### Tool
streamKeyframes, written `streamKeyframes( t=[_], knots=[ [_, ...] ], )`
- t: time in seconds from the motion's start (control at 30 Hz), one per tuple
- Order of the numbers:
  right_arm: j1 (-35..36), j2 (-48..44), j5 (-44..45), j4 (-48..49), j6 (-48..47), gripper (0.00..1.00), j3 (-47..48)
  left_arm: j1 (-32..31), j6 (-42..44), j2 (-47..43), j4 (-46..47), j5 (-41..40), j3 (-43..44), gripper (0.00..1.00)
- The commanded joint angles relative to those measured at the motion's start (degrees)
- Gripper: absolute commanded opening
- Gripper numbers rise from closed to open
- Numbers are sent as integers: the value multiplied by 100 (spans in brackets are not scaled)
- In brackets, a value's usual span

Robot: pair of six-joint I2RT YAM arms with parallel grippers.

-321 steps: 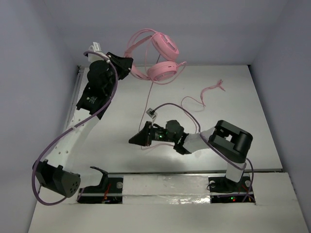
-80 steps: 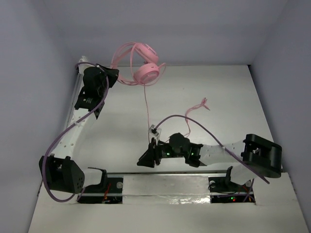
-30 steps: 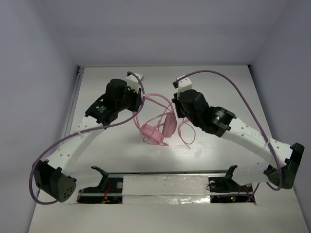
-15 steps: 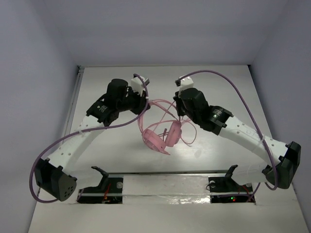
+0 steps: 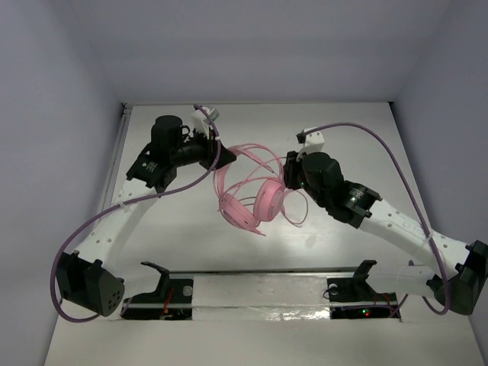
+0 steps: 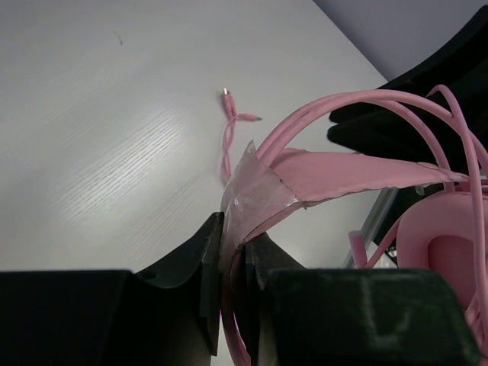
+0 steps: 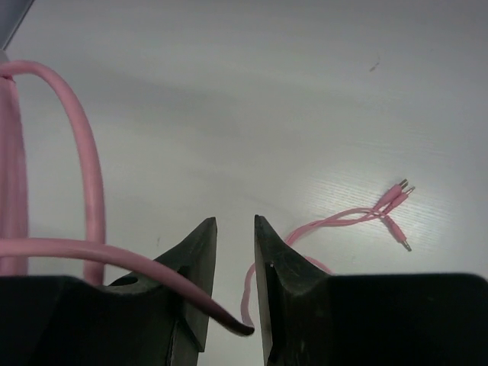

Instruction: Wrap the headphones

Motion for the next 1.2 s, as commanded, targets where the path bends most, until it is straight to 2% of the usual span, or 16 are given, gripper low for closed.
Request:
streamKeyframes(
  t=[0.0,0.23,0.33,0.53,0.67,0.8,0.83,0.87,0.9,1.0,1.17],
  knots=[
    [-46,-63,-337,590,241,32,-260,147,-571,-160,673,752,289,0],
    [-46,-327,-1058,1845,470,32,-1103,385,-1265,-256,1279,1124,473,0],
    [-46,-371,-1400,2575,601,40,-1490,499,-1862,-275,1710,1168,552,0],
    [-46,-82,-1648,3727,488,49,-1939,552,-2382,-195,1965,1203,798,0],
    [-256,165,-2104,4335,496,47,-2168,675,-2996,-151,2544,1475,781,0],
    [-257,358,-2570,4897,575,41,-2335,745,-3174,-169,2581,1178,825,0],
    [-257,437,-2649,5107,601,34,-2361,798,-3191,-160,2581,1124,834,0],
    [-257,638,-2989,5213,663,32,-2362,798,-3243,-160,2660,1089,842,0],
    [-257,753,-3115,5354,715,33,-2388,798,-3288,-151,2704,1054,851,0],
    [-257,1218,-3423,5969,900,42,-2493,798,-3420,-116,2862,1062,904,0],
    [-257,1860,-3774,6506,962,43,-2362,798,-3420,-107,2749,975,1079,0]
  ],
)
